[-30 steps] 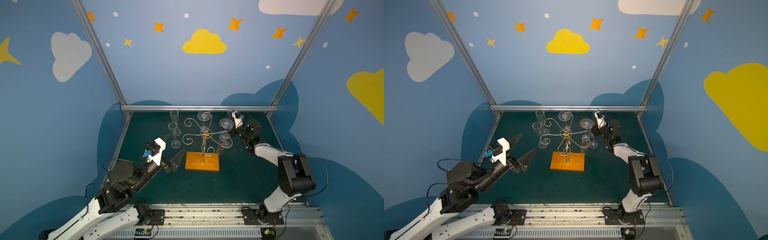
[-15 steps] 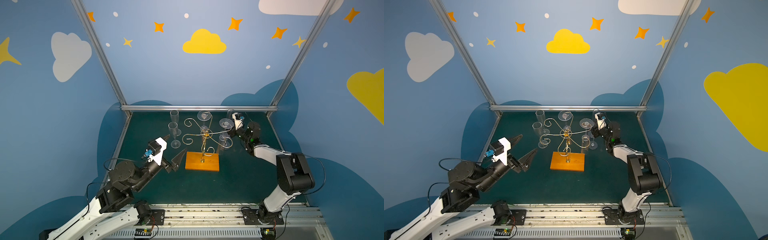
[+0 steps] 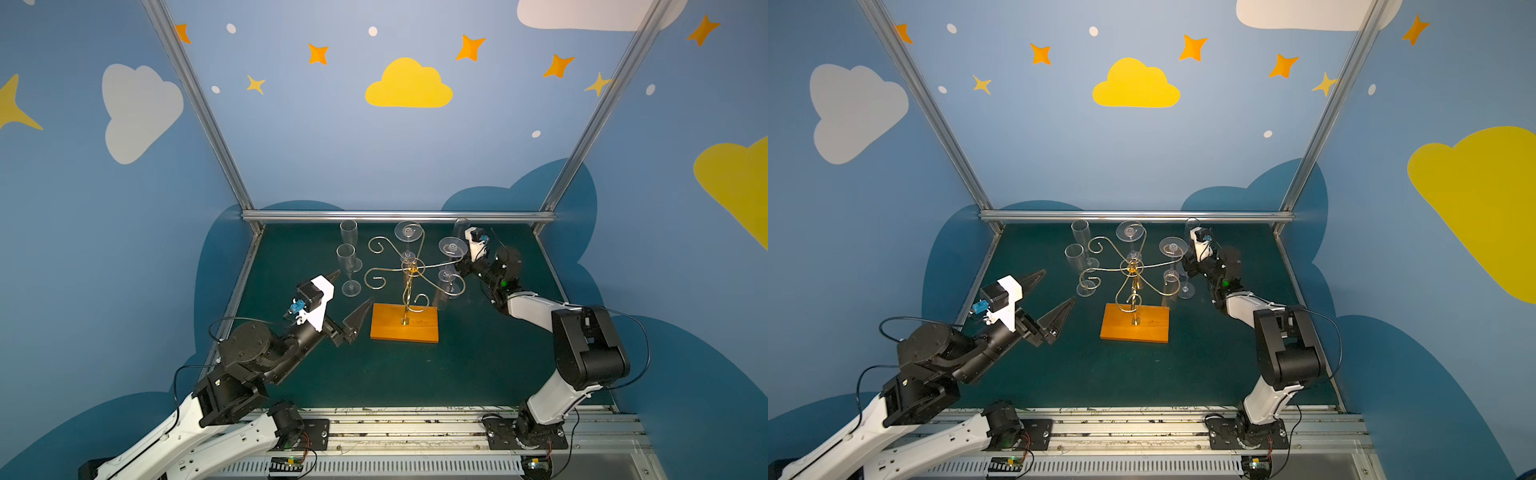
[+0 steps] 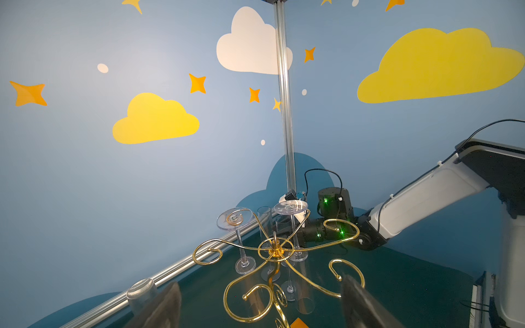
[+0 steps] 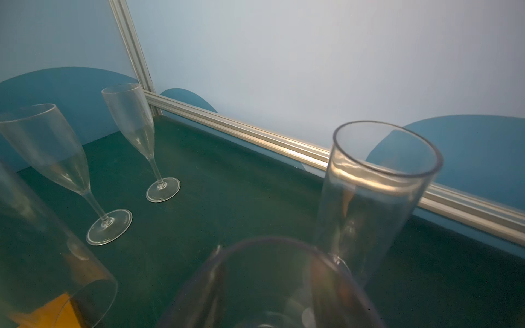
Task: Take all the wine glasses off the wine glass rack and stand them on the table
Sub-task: 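Lower the flute glass upright onto the table and open the right gripper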
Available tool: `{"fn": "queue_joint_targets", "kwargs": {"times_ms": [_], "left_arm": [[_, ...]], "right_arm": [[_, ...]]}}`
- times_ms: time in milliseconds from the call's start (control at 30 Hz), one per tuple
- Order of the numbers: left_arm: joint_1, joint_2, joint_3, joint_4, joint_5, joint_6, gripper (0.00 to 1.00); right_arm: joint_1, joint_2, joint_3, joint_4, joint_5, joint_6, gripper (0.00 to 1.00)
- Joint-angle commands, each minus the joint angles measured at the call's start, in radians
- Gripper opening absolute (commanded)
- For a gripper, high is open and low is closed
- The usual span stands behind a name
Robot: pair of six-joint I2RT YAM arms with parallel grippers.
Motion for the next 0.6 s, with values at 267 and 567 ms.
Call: {"fn": "queue_joint_targets", "kwargs": {"times_ms": [267, 567], "left_arm": [[0.0, -0.021, -0.004, 0.018, 0.007, -0.011, 0.87], [0.0, -0.046, -0.013, 0.007, -0.004, -0.015, 0.87]], "right_arm": [[-0.001, -0.051, -0.032, -0.036, 0.023, -0.004, 0.73], [-0.005, -0.14, -0.032, -0.068, 0.048, -0.012, 0.81]]}}
